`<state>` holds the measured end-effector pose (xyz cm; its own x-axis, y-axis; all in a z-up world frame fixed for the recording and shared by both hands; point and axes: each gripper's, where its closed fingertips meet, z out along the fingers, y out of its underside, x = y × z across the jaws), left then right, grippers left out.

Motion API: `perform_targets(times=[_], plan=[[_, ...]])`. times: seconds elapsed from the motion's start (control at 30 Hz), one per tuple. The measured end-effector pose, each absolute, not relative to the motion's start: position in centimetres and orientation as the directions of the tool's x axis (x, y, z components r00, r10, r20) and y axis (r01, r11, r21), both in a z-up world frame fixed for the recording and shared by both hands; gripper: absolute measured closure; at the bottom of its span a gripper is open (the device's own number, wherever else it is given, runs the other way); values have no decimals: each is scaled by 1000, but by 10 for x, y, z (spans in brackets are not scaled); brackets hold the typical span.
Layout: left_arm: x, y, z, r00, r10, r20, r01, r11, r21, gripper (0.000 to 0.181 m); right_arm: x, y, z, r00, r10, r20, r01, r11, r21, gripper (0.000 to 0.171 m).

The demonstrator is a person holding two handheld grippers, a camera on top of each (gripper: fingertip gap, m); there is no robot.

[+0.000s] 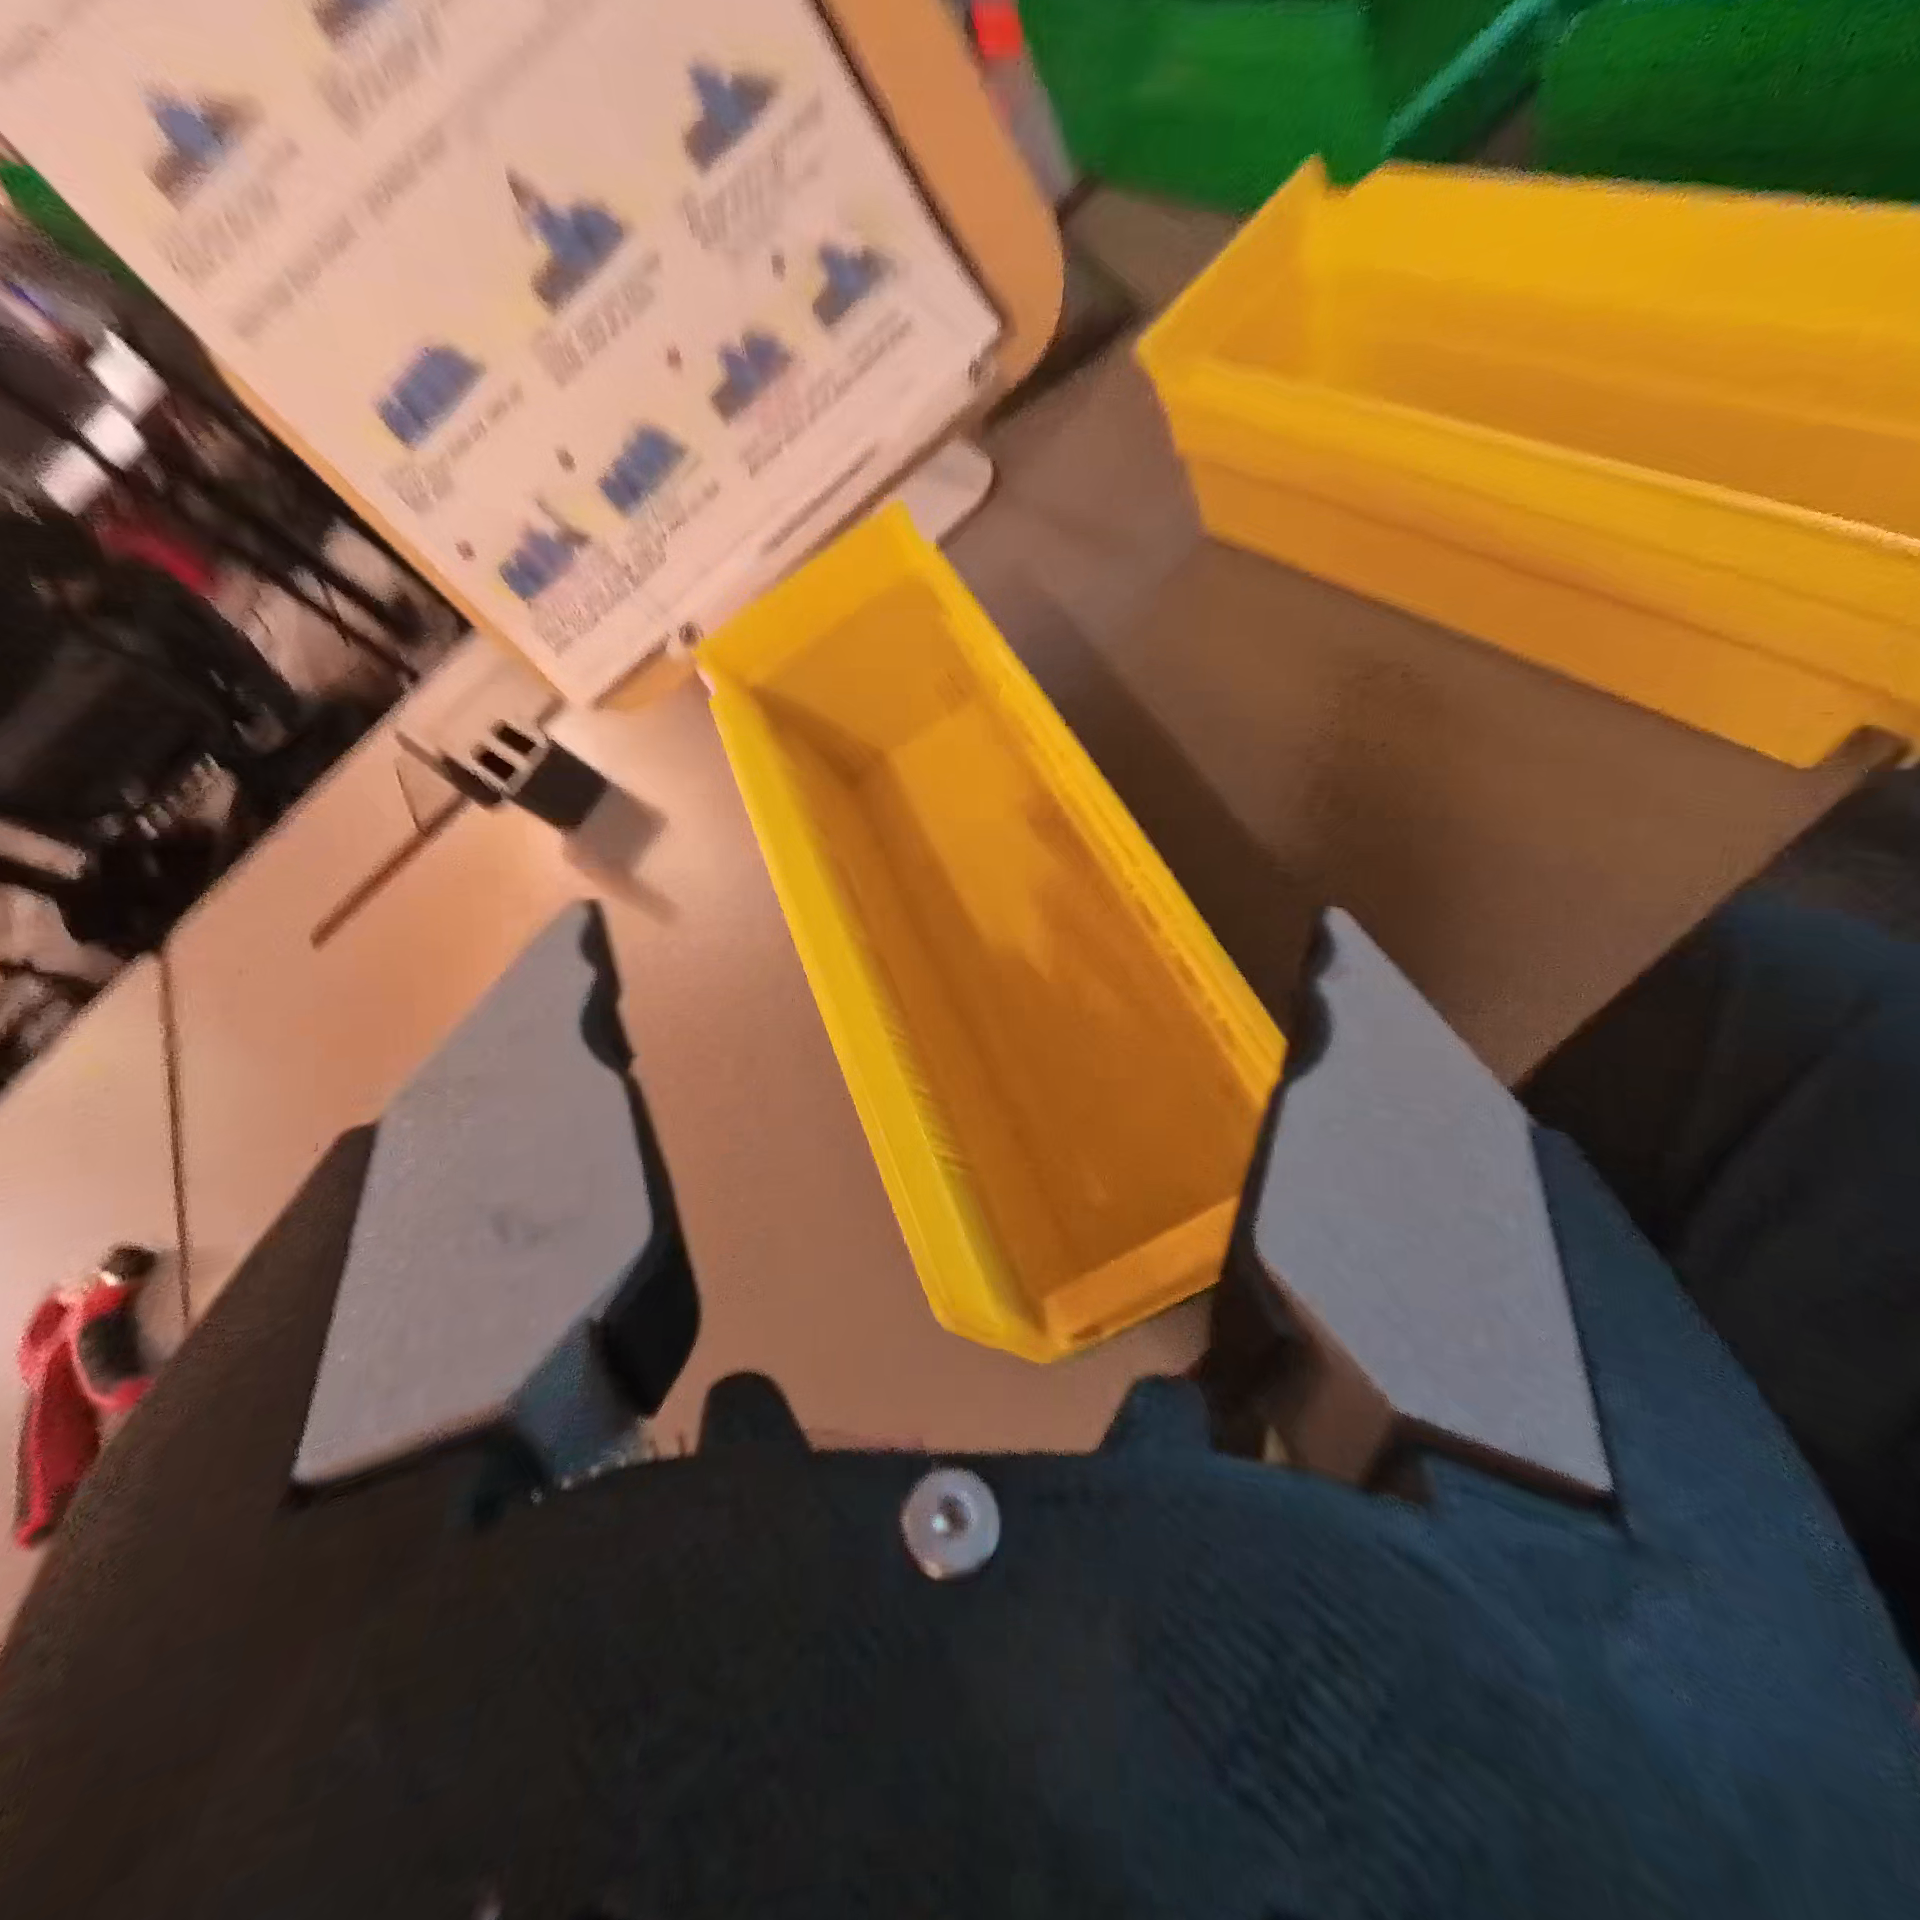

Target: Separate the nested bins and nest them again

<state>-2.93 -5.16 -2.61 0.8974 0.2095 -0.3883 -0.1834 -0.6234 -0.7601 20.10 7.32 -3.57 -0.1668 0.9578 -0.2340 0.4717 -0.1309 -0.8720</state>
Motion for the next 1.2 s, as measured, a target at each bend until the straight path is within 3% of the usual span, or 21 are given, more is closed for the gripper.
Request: perform_targets(times=[0.07,0.2,0.27,0.43,0.57,0.87,1.2], plan=[[-47,-35,-46,918,230,-323,-69,-709,-702,47,204,77,-37,-155,963,-221,476,-124,-871,104],[-77,-11,-84,924,329,-198,147,-780,-609,68,207,91,-40,-99,980,-173,481,-105,-871,104],[-83,-1,-90,923,363,-129,221,-773,-595,76,208,96,-39,-87,980,-178,475,-116,-872,103],[-78,14,-101,912,398,103,386,-742,-548,71,211,106,-42,-71,981,-181,477,-126,-870,103],[-85,17,-102,880,450,153,456,-709,-538,81,211,113,-40,-55,981,-188,468,-141,-872,103],[-82,17,-125,902,432,-4,376,-790,-485,75,212,106,-37,-67,984,-166,464,-116,-878,103],[-97,0,-93,874,447,-192,318,-824,-469,79,209,111,-42,-48,985,-165,483,-121,-867,101]])
